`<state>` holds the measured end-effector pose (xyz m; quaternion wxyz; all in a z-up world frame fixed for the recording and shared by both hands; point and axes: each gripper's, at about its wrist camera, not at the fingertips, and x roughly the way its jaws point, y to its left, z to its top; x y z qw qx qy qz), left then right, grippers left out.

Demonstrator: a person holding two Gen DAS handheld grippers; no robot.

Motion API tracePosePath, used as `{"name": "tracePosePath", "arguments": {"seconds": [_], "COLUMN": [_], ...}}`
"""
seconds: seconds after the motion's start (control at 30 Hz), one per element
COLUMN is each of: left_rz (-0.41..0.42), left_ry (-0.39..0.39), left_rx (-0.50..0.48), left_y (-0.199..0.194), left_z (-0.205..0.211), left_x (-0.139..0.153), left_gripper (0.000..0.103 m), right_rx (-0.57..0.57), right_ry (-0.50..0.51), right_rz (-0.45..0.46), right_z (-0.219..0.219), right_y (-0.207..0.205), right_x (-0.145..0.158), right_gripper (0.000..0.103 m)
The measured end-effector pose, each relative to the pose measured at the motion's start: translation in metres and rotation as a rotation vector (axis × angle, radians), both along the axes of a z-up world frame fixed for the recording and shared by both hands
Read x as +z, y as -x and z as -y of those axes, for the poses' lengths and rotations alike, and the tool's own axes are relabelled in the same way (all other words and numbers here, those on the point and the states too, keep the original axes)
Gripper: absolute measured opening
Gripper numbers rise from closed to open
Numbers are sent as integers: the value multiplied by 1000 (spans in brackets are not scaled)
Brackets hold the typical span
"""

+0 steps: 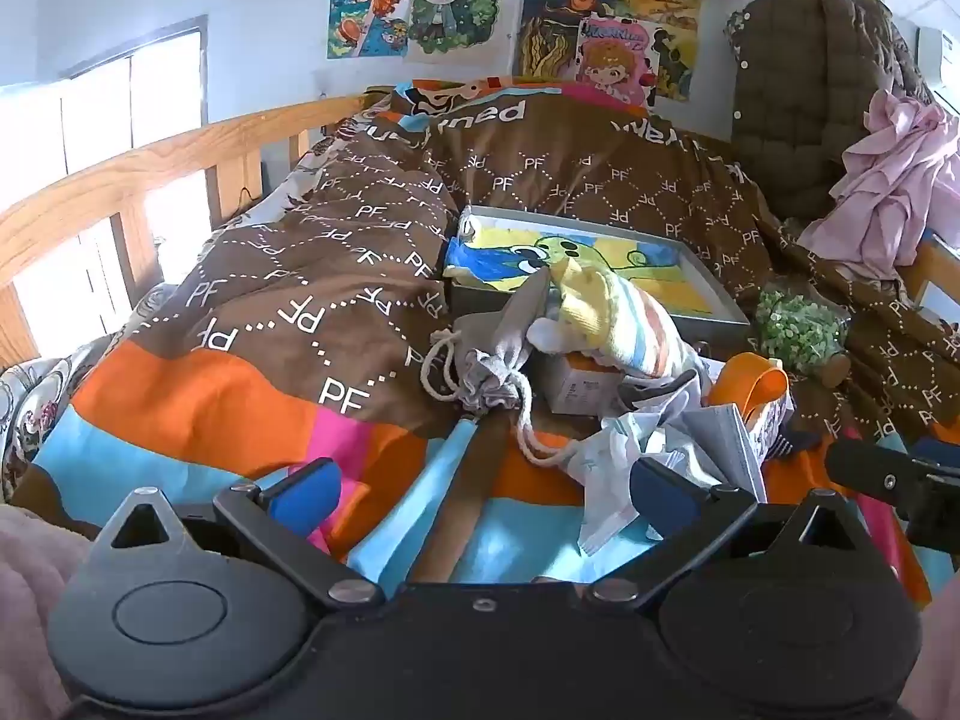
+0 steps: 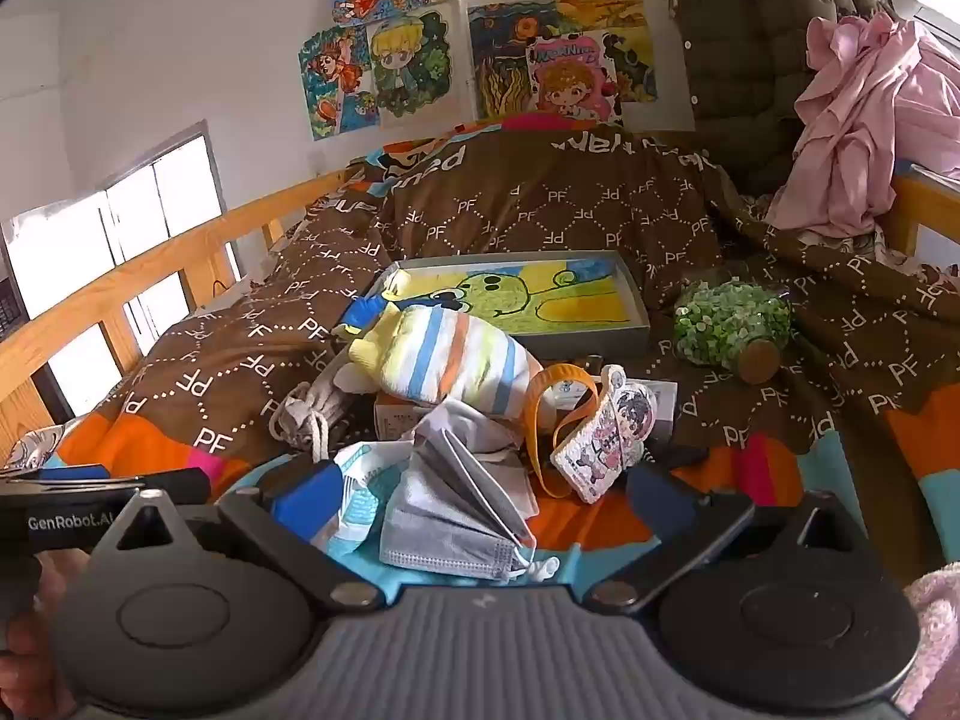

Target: Organize soft objects

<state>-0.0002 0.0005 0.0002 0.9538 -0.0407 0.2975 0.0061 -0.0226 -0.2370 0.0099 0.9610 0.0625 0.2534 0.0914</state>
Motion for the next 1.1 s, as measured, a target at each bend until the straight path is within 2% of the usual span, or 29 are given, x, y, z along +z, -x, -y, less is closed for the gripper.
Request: {"name": "tracePosePath", "arguments": {"seconds": [1.1], "left_rz": [-3], "left_ry": [-7], "left_rx": [5], "left_y": [-1], "left_z": [-1], "left_x": [-1], "left_gripper": [102], "right_rx": [-6], "right_ry": [1], "right_rz": [-17], "right_z": [1], "right_y": [-2], "right_x": [-2], "right_gripper": [103]}}
